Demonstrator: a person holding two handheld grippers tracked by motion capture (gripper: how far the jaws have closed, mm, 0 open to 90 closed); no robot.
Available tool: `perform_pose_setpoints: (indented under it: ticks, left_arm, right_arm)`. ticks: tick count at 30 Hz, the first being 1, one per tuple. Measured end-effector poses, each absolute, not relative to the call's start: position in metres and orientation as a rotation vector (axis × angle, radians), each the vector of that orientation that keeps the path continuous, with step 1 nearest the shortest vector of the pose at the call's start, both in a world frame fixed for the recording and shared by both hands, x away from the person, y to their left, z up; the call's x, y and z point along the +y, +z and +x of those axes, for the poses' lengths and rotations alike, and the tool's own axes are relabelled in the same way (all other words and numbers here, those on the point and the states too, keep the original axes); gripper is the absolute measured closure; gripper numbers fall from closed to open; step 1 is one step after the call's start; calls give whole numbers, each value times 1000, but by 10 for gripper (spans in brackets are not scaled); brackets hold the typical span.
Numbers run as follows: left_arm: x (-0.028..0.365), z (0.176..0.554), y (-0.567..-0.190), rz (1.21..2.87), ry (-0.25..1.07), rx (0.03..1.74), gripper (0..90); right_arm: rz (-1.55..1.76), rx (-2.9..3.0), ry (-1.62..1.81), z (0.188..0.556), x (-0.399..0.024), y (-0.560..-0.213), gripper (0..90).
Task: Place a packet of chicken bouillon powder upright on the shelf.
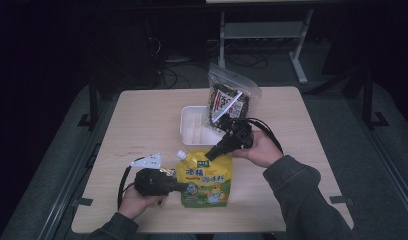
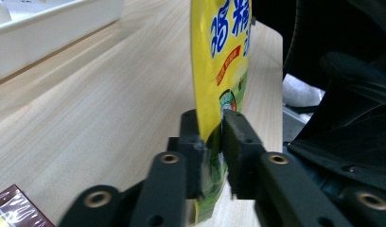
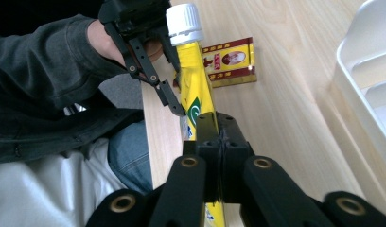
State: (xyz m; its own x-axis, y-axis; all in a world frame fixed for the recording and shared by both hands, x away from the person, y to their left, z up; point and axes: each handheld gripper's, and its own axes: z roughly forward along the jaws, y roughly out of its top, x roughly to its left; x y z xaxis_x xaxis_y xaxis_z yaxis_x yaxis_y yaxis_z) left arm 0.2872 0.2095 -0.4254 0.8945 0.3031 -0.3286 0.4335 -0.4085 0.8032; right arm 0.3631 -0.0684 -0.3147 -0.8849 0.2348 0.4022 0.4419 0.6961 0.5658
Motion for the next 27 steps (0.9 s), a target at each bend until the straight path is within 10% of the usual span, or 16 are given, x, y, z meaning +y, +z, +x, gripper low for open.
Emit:
perform_pose_setpoints:
  ticks: [11,27]
  left_arm:
    - [215,284,-419,2063,-24,580,463]
    - [226,280,-414,2073,71,634,362]
  right_arm:
    - [-544,-2555,-994,355,-72,-310,896]
    - [-655,-2373,-1202,356,-96,-306,897]
